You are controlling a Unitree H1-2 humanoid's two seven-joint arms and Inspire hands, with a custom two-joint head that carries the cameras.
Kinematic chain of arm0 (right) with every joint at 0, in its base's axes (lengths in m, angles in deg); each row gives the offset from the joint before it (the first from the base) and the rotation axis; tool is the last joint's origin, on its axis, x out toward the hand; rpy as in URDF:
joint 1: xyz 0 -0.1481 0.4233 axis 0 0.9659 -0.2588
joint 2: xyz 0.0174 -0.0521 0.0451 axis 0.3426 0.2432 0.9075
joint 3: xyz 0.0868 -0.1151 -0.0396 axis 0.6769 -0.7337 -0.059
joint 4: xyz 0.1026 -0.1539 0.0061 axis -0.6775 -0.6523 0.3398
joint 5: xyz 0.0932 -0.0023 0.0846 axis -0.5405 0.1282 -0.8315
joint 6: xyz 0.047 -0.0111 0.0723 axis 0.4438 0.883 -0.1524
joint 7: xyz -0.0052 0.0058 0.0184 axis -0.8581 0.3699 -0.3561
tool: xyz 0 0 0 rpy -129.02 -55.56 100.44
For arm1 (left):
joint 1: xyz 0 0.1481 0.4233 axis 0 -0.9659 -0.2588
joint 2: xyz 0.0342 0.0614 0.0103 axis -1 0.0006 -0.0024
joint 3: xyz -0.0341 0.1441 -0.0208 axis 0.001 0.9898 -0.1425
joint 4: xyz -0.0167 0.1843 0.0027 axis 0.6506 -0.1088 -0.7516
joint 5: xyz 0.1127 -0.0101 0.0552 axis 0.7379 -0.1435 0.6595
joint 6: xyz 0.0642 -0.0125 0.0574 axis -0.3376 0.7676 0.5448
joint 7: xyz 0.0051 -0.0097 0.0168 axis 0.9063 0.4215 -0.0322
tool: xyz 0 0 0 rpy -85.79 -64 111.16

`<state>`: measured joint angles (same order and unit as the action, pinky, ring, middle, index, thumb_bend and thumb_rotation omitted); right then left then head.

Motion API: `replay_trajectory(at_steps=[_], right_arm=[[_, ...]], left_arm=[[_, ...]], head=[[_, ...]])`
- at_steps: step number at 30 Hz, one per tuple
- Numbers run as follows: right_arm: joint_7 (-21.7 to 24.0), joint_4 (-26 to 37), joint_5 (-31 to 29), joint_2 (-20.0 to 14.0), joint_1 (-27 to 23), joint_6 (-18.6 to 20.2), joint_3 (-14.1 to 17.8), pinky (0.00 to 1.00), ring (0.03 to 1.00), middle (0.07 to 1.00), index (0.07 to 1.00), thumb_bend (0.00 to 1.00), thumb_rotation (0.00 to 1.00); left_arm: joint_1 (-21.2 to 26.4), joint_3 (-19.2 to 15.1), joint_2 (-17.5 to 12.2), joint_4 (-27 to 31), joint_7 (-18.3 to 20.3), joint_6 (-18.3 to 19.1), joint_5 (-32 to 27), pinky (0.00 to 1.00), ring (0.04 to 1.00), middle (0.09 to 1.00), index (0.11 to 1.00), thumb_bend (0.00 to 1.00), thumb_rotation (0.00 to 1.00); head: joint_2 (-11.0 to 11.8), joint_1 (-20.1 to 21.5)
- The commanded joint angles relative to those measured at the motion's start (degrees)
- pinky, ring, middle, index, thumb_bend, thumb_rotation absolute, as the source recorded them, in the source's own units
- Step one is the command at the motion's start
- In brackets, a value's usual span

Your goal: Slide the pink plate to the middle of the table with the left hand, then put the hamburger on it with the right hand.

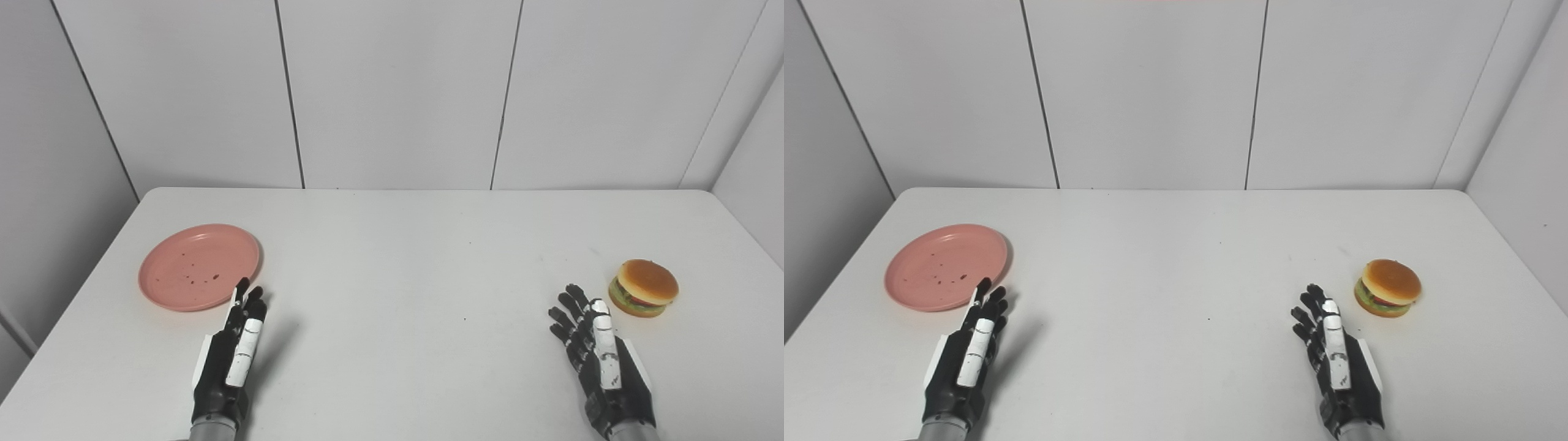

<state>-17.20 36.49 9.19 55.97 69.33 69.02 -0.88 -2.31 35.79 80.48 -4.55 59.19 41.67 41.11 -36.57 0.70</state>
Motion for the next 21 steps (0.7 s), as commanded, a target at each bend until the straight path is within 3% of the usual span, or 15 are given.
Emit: replay_trajectory(at_steps=[1, 7, 14, 21], right_arm=[[0.6, 0.4, 0.3, -0.1, -0.7, -1.3, -0.2, 0.96, 0.923, 0.949, 0.942, 0.8, 1.0], [1.5, -3.4, 0.5, -0.8, -1.0, -5.2, 0.0, 0.96, 0.921, 0.944, 0.942, 0.79, 1.0], [3.3, -9.7, 0.5, -2.0, -1.8, -12.5, 0.5, 0.98, 0.925, 0.948, 0.941, 0.79, 1.0], [4.9, -13.9, -0.7, -2.9, -2.2, -15.6, 1.6, 0.98, 0.929, 0.948, 0.94, 0.82, 1.0]], left_arm=[[1.2, 0.0, -0.5, 0.2, 0.3, -2.2, -0.4, 1.0, 0.984, 0.976, 1.0, 0.85, 0.85], [1.8, 0.4, 0.4, -3.0, 0.0, -4.6, -0.2, 1.0, 0.985, 0.975, 1.0, 0.86, 0.87], [2.4, 1.2, 1.6, -6.3, -0.7, -6.9, 0.8, 1.0, 0.993, 0.982, 1.0, 0.86, 0.88], [2.8, 2.3, 2.5, -9.9, -1.8, -10.1, 3.5, 1.0, 1.0, 0.983, 1.0, 0.84, 0.91]], head=[[0.7, -0.4], [3.5, -2.1], [7.5, -5.3], [10.4, -9.0]])
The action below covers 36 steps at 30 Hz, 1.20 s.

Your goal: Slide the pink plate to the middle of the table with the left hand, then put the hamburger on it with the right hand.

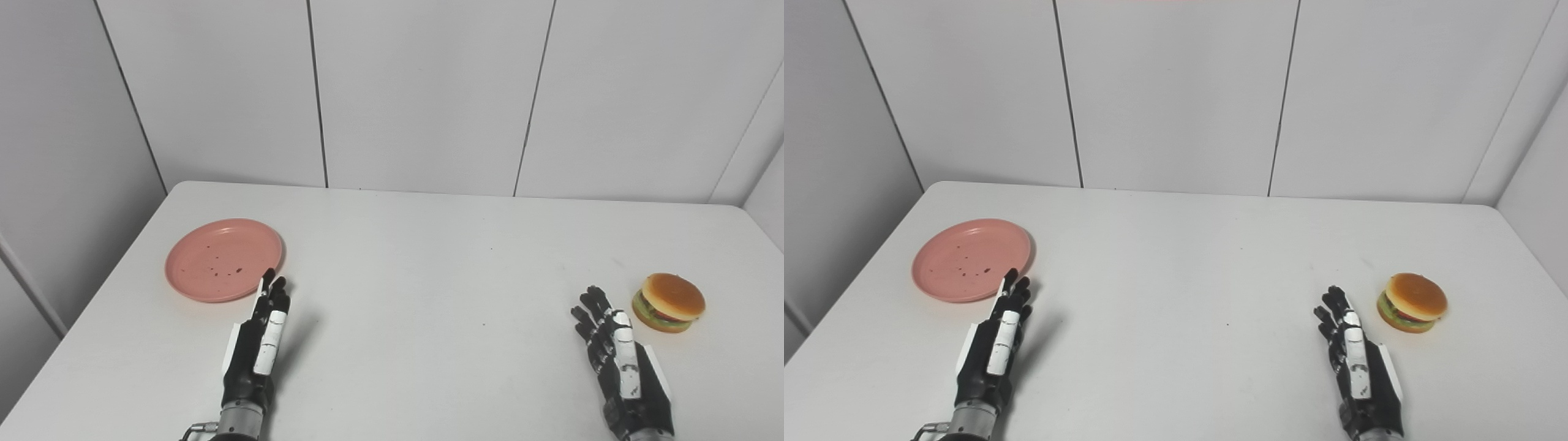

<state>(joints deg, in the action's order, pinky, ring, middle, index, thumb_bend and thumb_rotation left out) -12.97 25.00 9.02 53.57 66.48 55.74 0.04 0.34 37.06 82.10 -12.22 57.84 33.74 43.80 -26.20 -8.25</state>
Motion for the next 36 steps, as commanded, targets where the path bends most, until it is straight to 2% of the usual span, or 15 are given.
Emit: replay_trajectory(at_steps=[1, 7, 12, 23, 31, 35, 36], right_arm=[[0.9, -2.8, -0.7, -0.6, 0.5, -2.6, 0.8, 0.98, 0.93, 0.948, 0.941, 0.82, 1.0], [2.3, -5.8, -1.0, -1.3, 0.2, -5.4, 1.1, 1.0, 0.942, 0.961, 0.942, 0.8, 1.0], [3.2, -7.8, -1.6, -1.5, -0.1, -6.3, 1.3, 1.0, 0.945, 0.963, 0.943, 0.79, 1.0], [3.6, -11.8, -2.1, -1.3, -1.5, -8.0, 1.7, 1.0, 0.933, 0.958, 0.943, 0.78, 1.0], [3.4, -13.3, -1.1, -0.8, -2.2, -8.8, 1.4, 1.0, 0.941, 0.966, 0.952, 0.79, 1.0], [3.3, -13.2, -0.7, -0.6, -2.2, -9.0, 1.5, 1.0, 0.937, 0.96, 0.947, 0.78, 1.0], [3.2, -13.2, -0.6, -0.6, -2.2, -9.1, 1.5, 1.0, 0.935, 0.959, 0.946, 0.78, 1.0]], left_arm=[[0.2, 1.1, 1.0, -2.5, -0.6, -2.4, 1.2, 1.0, 1.0, 0.983, 1.0, 0.83, 0.91], [0.3, 1.6, 1.6, -4.6, -1.0, -4.3, 2.4, 1.0, 1.0, 0.988, 1.0, 0.78, 0.91], [0.7, 1.9, 1.6, -6.9, -1.4, -6.4, 3.4, 1.0, 1.0, 0.988, 1.0, 0.75, 0.91], [1.7, 2.1, 1.5, -11.6, -2.0, -10.0, 4.3, 1.0, 1.0, 0.99, 1.0, 0.78, 0.93], [2.1, 1.9, 1.0, -13.2, -1.9, -11.0, 3.9, 1.0, 1.0, 0.993, 1.0, 0.78, 0.94], [1.9, 1.5, 1.5, -10.8, -1.2, -11.2, 1.7, 1.0, 0.991, 0.984, 1.0, 0.76, 0.92], [1.9, 1.4, 1.7, -9.6, -1.2, -11.1, 1.1, 1.0, 0.984, 0.979, 1.0, 0.79, 0.91]], head=[[0.0, -0.1], [2.5, -1.5], [4.0, -1.9], [7.5, -2.8], [7.8, -2.2], [7.2, -1.6], [7.1, -1.5]])
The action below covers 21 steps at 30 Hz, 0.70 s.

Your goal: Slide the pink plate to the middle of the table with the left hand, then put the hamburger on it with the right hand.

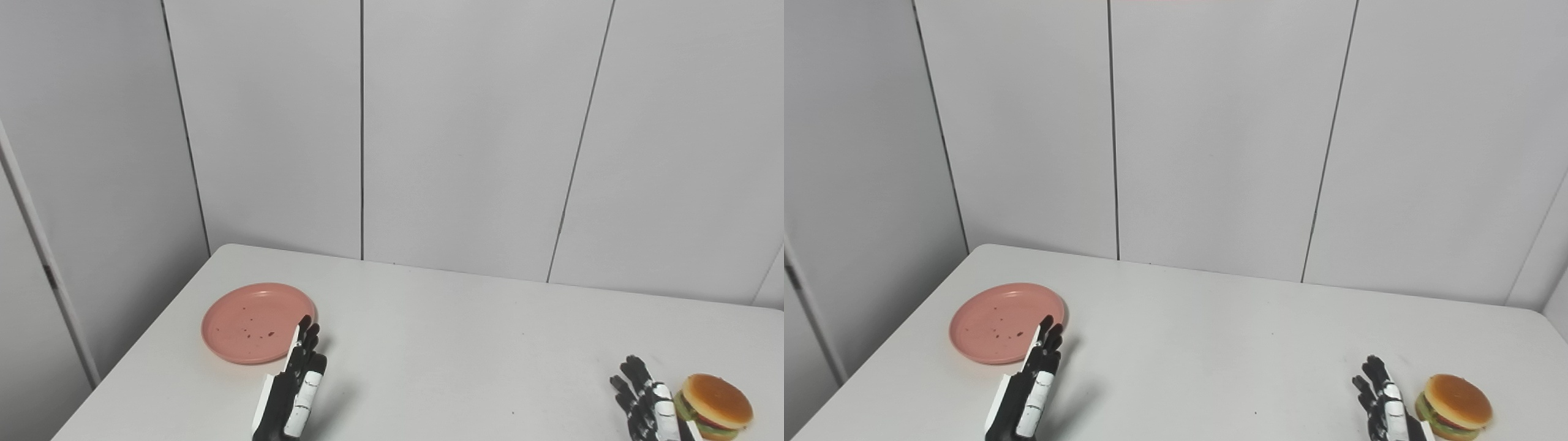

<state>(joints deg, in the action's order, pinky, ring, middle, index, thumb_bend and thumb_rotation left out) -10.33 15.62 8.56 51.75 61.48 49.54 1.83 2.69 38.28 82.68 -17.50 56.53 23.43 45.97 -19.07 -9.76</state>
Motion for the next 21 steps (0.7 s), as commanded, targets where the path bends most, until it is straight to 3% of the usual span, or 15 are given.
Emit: replay_trajectory(at_steps=[1, 4, 9, 21], right_arm=[[0.6, -3.8, 0.0, 1.2, 2.8, -3.2, -0.2, 1.0, 0.931, 0.958, 0.945, 0.77, 1.0], [0.7, -4.0, -0.2, 1.1, 2.9, -3.7, -0.1, 0.99, 0.926, 0.956, 0.944, 0.77, 1.0], [0.4, -3.8, 0.0, 1.2, 3.2, -4.2, -0.1, 0.99, 0.921, 0.951, 0.946, 0.75, 1.0], [-0.1, -2.0, 0.3, 2.2, 4.2, -3.8, -0.5, 0.96, 0.907, 0.939, 0.936, 0.76, 1.0]], left_arm=[[-0.3, 0.1, 1.3, -2.9, 0.3, -1.2, -1.9, 1.0, 0.978, 0.972, 1.0, 0.82, 0.9], [0.5, 0.1, 1.6, 1.2, 0.4, -1.8, -3.2, 1.0, 0.983, 0.964, 1.0, 0.88, 0.89], [3.8, 0.0, 1.1, 7.6, 0.1, -0.7, -3.0, 0.97, 0.923, 0.891, 0.922, 0.87, 0.89], [15.0, -3.9, -3.9, 10.5, 0.3, 4.8, -3.7, 0.96, 0.882, 0.861, 0.904, 0.98, 0.91]], head=[[-0.1, 0.0], [-0.3, 0.0], [-0.6, 0.3], [-1.4, 1.2]])
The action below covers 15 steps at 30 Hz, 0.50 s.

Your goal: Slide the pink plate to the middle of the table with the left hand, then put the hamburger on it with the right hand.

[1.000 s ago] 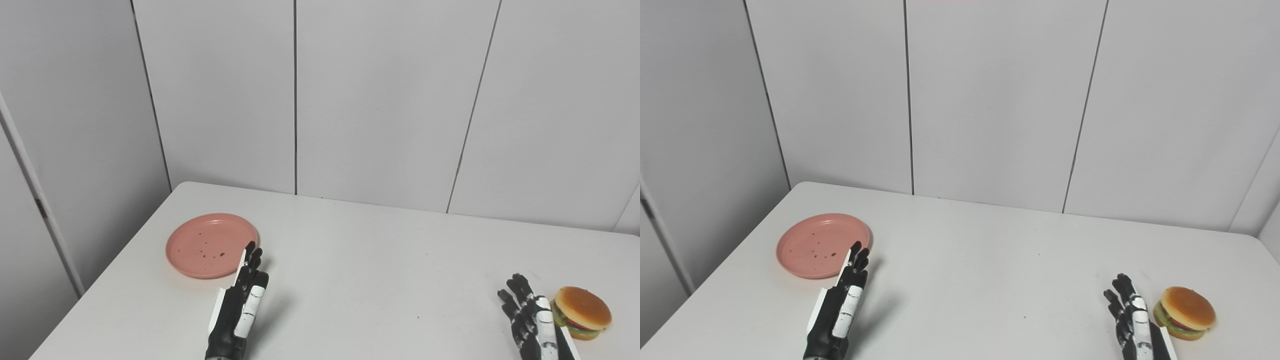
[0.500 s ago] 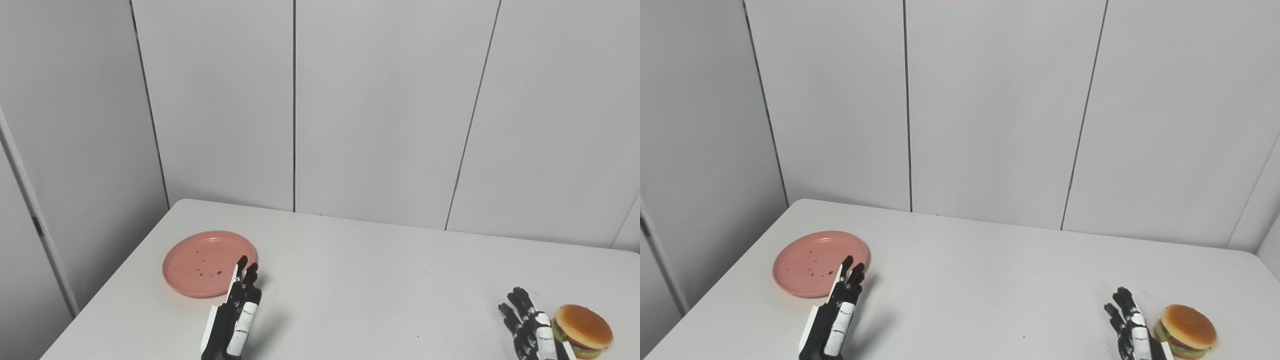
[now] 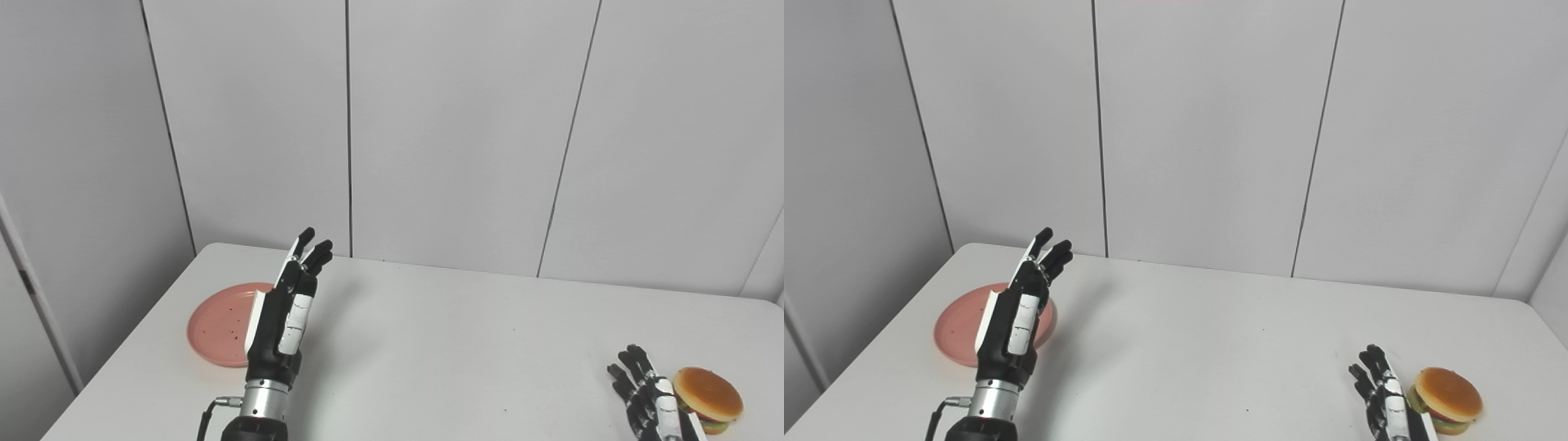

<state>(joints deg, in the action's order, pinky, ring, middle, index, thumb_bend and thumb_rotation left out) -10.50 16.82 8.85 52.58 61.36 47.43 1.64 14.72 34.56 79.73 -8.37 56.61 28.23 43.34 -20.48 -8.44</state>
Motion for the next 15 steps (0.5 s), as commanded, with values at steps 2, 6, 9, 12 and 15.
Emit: replay_trajectory(at_steps=[2, 6, 9, 12, 15], right_arm=[[0.0, -2.9, 0.1, 1.5, 4.5, -1.5, -0.3, 0.96, 0.903, 0.938, 0.934, 0.77, 1.0], [-0.1, -2.6, 0.1, 1.6, 4.7, -1.4, -0.2, 0.94, 0.897, 0.935, 0.928, 0.78, 1.0], [0.1, -2.5, 0.1, 1.5, 4.8, -1.4, -0.2, 0.94, 0.896, 0.933, 0.925, 0.79, 1.0], [0.1, -2.2, 0.1, 1.4, 5.0, -1.3, -0.2, 0.94, 0.896, 0.932, 0.924, 0.79, 1.0], [0.0, -2.1, 0.2, 1.3, 5.1, -1.3, -0.2, 0.94, 0.898, 0.934, 0.925, 0.8, 1.0]], left_arm=[[4.8, -1.2, -2.4, 0.8, 0.6, 0.3, -1.9, 0.97, 0.898, 0.872, 0.888, 0.98, 0.91], [7.8, -2.8, -4.9, -0.2, 0.8, 1.7, -3.4, 0.97, 0.914, 0.884, 0.911, 1.0, 0.9], [9.6, -3.6, -7.3, -2.1, 1.3, 0.5, -3.6, 0.96, 0.911, 0.878, 0.933, 0.99, 0.9], [11.3, -4.8, -9.5, -3.9, 0.7, 0.8, -3.3, 0.93, 0.9, 0.873, 0.927, 1.0, 0.89], [12.8, -5.9, -11.8, -6.3, 0.8, 1.0, -3.2, 0.96, 0.905, 0.887, 0.93, 1.0, 0.91]], head=[[-0.2, 0.0], [-0.5, 0.0], [-0.6, 0.0], [-0.9, 0.1], [-0.9, 0.0]])
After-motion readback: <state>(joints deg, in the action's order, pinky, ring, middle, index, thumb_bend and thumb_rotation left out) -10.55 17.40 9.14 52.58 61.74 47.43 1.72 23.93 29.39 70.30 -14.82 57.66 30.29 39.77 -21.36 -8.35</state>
